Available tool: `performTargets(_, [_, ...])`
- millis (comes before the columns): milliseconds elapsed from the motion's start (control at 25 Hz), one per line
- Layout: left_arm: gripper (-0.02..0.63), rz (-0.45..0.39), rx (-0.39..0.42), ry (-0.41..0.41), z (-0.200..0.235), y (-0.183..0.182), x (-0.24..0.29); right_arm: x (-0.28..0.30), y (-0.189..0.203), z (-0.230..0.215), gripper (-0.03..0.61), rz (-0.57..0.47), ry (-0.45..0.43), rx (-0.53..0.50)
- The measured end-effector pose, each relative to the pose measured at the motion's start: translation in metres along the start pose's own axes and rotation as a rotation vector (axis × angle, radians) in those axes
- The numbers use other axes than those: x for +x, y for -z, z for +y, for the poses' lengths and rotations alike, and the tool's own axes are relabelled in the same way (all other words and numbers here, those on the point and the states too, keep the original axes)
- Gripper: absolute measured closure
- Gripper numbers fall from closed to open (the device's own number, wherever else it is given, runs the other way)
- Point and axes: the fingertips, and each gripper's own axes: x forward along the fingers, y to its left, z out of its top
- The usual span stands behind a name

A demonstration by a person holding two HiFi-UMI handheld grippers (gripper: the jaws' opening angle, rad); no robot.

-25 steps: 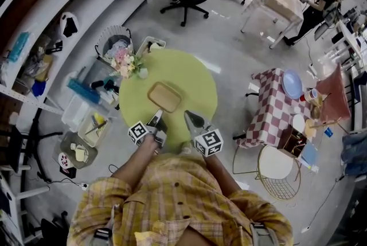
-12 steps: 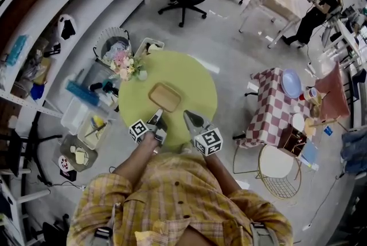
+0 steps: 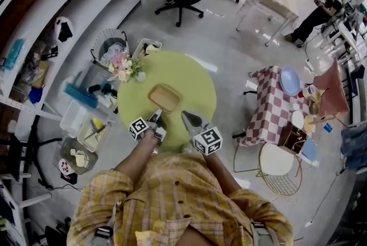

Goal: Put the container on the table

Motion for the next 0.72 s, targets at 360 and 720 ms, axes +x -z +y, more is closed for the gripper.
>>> performTargets(360, [0.598,0.011,-0.036,-0.064,0.021,-0.002,-0.001,-0.001,0.0,-0.002,0.581,0.002,0.022,-0.001])
performTargets(720, [0.598,0.035,-0.083,-0.086,0.031,0.005,0.009,-0.003,0.004,-0.005,0.581,0.012,0.034,0.007])
